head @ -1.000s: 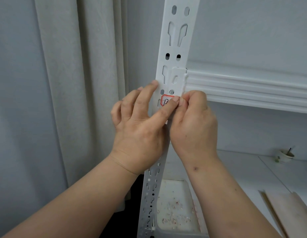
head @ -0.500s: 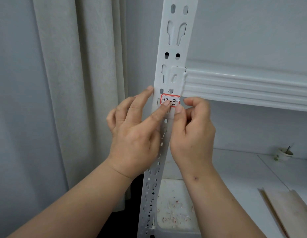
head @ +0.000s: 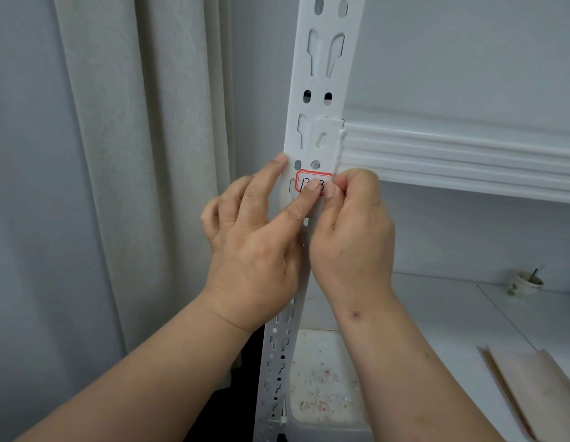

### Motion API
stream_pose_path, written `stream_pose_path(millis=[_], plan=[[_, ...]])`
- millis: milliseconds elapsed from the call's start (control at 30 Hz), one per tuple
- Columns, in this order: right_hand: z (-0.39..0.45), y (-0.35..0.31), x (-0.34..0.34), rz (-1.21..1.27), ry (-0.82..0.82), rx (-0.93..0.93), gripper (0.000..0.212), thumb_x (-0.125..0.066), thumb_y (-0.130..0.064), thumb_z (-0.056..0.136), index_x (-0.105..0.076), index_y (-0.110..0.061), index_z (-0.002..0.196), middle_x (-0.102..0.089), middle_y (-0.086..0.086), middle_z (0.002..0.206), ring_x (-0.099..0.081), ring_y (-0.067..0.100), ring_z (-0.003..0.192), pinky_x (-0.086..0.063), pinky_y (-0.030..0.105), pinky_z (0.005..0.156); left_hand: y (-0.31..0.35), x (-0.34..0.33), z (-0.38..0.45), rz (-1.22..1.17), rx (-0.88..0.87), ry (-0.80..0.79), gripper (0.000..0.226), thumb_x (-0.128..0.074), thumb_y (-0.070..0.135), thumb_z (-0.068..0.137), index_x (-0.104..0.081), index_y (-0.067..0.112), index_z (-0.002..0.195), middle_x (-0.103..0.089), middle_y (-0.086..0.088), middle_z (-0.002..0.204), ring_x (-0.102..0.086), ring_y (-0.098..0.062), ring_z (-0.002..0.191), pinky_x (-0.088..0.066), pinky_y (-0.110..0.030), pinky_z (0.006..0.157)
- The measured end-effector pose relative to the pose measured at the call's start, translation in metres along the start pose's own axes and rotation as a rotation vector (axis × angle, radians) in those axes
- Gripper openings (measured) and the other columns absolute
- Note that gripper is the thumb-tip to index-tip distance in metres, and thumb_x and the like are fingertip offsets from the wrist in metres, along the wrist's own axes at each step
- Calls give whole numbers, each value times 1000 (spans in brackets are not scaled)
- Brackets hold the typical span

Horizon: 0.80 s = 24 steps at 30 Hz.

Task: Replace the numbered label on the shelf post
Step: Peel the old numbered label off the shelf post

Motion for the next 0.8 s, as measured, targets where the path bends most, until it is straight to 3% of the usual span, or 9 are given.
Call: stream_pose_path(millis=[133,300,533,800], plan=[[-11,2,2,49,2,15,7,-44,-23,96,-47,-18,92,-47,-11,73,-46,20,59,-23,26,55,-1,0,-1,0,-4,-12,48,-64,16,80,-65,32,125,-46,-9,147,-50,-34,121,-29,-47,96],[-13,3,6,132,-3,-20,7,-46,-27,95,-39,-27,94,-48,-17,67,-52,14,64,-35,27,57,-2,1,-2,-9,-5,-13,49,-63,15,80,-65,32,126,-45,-8,148,-49,-34,121,-29,-47,96],[-2,0,3,141,-19,-88,8,-53,-26,95,-46,-24,93,-63,-5,79,-61,19,74,-47,36,67,0,2,-1,-24,6,-18,54,-61,12,77,-64,32,128,-45,-9,148,-50,-34,120,-29,-46,96],[-12,2,0,96,-48,-47,7,-46,-26,95,-42,-24,89,-55,-8,78,-52,18,69,-30,26,60,-1,2,-2,-40,21,-31,48,-59,18,82,-64,32,128,-44,-8,149,-50,-35,119,-30,-48,96]])
Point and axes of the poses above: each hand's wrist, its own z-axis towards the middle knuckle, its own x-axis out of the back of the hand, y = z × x, the point moved 2 cm from there along z, towards the middle knuckle
